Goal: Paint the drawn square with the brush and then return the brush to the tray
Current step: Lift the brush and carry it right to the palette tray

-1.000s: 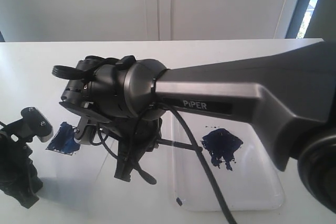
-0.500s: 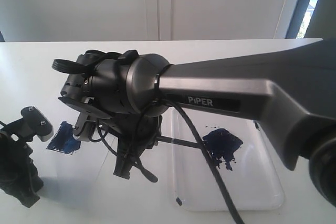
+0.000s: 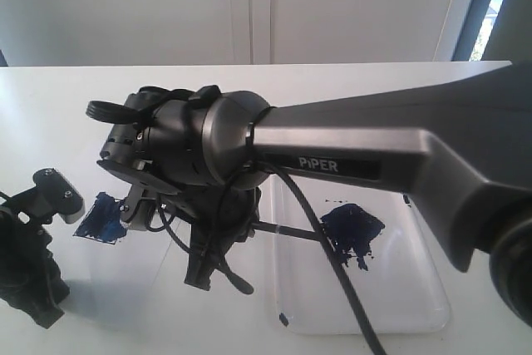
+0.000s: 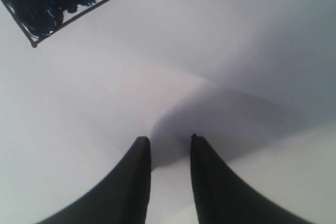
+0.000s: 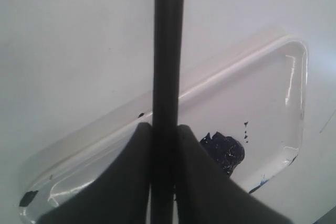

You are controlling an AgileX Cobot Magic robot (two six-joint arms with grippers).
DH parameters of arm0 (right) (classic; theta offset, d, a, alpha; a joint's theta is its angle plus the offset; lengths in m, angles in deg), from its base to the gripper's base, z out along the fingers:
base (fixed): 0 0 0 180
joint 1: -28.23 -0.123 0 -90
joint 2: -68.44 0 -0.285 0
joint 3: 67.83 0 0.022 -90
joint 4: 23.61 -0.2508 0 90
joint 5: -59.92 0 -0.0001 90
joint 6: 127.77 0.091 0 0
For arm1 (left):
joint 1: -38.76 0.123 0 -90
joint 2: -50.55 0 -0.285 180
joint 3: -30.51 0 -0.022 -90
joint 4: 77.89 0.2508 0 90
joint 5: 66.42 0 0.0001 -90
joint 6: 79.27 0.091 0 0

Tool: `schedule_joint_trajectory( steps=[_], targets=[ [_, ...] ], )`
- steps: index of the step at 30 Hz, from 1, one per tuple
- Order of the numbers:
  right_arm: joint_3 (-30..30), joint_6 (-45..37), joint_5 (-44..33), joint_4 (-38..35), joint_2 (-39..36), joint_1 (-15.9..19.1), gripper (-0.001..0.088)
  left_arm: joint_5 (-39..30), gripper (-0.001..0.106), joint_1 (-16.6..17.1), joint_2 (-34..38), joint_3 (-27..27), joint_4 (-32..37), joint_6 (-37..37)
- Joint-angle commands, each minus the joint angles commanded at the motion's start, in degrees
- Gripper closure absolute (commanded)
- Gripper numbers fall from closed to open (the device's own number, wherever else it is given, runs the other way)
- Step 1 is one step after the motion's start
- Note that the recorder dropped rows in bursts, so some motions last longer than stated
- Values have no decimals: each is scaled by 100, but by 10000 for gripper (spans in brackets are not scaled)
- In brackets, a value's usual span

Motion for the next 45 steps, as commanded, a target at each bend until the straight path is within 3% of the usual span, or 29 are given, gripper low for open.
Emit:
schedule_joint_trajectory(
  steps=[7, 12, 17, 23, 26, 31, 38, 45],
  targets=[
    [0, 411, 2, 552, 674, 0, 868, 0, 722, 0, 0, 0, 0, 0],
    [0, 583, 0, 508, 1110, 57, 868, 3, 722, 0, -115, 22, 0, -48],
    [-5, 910, 0, 410, 1674, 289, 868, -151, 722, 0, -1021, 230, 0, -480],
    [-132, 931, 0, -276, 2317, 730, 868, -325, 739, 0, -2008, 269, 0, -719],
    [-571, 932, 0, -453, 2773, 845, 868, -572, 819, 0, -2526, 269, 0, -1024],
    [-1568, 932, 0, -1042, 3610, 950, 868, -1281, 1056, 0, -3258, 269, 0, -1272],
    [-2778, 1460, 0, -1820, 4638, 950, 868, -2225, 1053, 0, -4174, 269, -215, -2095],
    [-3964, 2603, 0, -2089, 5531, 950, 868, -2530, 1053, 0, -5174, 256, -663, -2164]
  ],
)
